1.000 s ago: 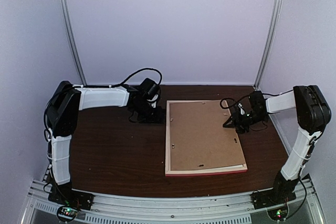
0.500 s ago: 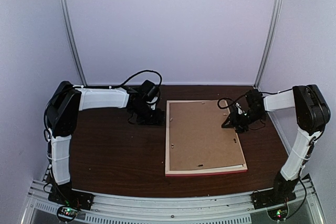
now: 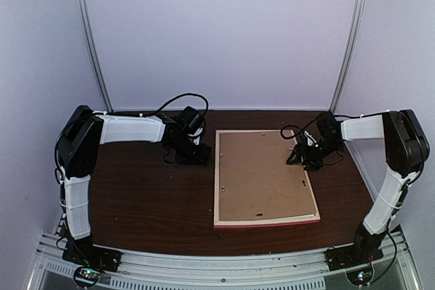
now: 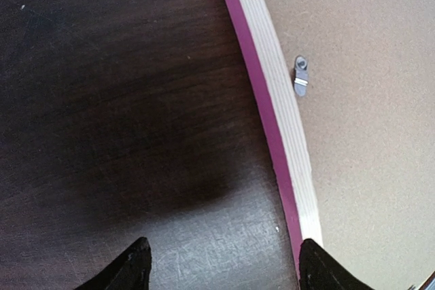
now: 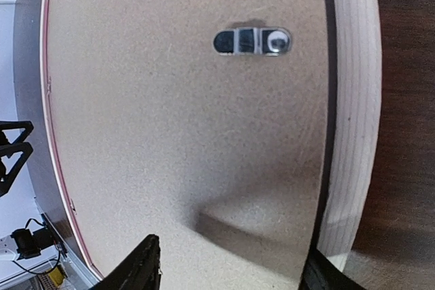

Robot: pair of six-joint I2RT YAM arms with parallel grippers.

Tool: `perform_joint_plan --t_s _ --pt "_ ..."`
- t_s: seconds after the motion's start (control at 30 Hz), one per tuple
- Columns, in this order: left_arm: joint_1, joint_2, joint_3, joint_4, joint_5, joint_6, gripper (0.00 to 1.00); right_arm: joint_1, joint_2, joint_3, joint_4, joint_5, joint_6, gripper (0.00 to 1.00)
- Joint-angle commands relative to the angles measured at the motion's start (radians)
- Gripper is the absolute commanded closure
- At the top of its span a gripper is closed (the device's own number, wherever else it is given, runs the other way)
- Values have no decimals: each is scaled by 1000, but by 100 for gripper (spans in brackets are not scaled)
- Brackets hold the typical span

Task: Put the photo into the frame
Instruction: Place the backboard on the frame body.

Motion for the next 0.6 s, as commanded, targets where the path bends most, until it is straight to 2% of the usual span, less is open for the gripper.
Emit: perform_joint_plan --t_s 0.0,0.57 --pt "-3 -56 -21 56 23 16 25 2 -36 29 -58 77 -23 34" --pt "-11 -77 -81 131 122 7 24 -1 -105 71 -153 254 -77 30"
